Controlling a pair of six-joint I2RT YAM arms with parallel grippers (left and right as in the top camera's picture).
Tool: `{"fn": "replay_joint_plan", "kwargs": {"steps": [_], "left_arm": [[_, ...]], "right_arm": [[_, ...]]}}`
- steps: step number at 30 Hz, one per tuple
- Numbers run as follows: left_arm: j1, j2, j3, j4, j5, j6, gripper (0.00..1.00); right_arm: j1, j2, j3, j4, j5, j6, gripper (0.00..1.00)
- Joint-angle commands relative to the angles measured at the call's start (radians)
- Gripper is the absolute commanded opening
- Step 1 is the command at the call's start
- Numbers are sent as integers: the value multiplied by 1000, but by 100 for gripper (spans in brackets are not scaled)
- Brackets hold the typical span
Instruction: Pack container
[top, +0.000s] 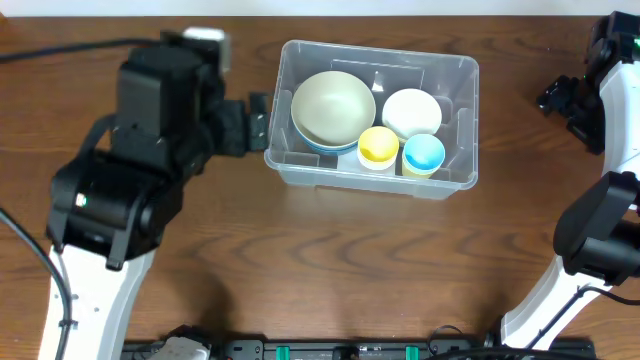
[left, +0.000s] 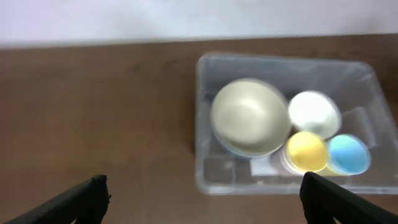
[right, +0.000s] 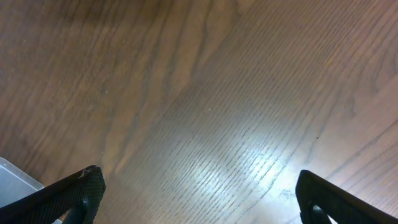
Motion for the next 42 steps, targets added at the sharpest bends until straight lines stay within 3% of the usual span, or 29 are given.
{"fn": "replay_joint_plan", "kwargs": {"steps": [1, 6, 9, 14, 20, 28, 34, 42], "left_arm": [[11, -75, -181, 46, -3, -128, 98], [0, -323, -535, 279, 20, -231, 98], [0, -454, -677, 344, 19, -290, 98], [0, -571, -769, 301, 19, -307, 98], [0, -586, -771, 188, 15, -304, 98], [0, -580, -781, 249, 15, -166, 98], [23, -597, -884, 424, 15, 9, 98], [198, -792, -1197, 694, 26, 5, 98]], "right_arm": [[-5, -5, -4, 0, 14, 10, 99], [-5, -5, -4, 0, 14, 10, 99], [-5, -5, -4, 0, 14, 10, 99], [-5, -5, -4, 0, 14, 10, 99], [-5, -5, -4, 0, 14, 10, 99], [-5, -5, -4, 0, 14, 10, 99], [-5, -5, -4, 0, 14, 10, 99], [-5, -5, -4, 0, 14, 10, 99]]}}
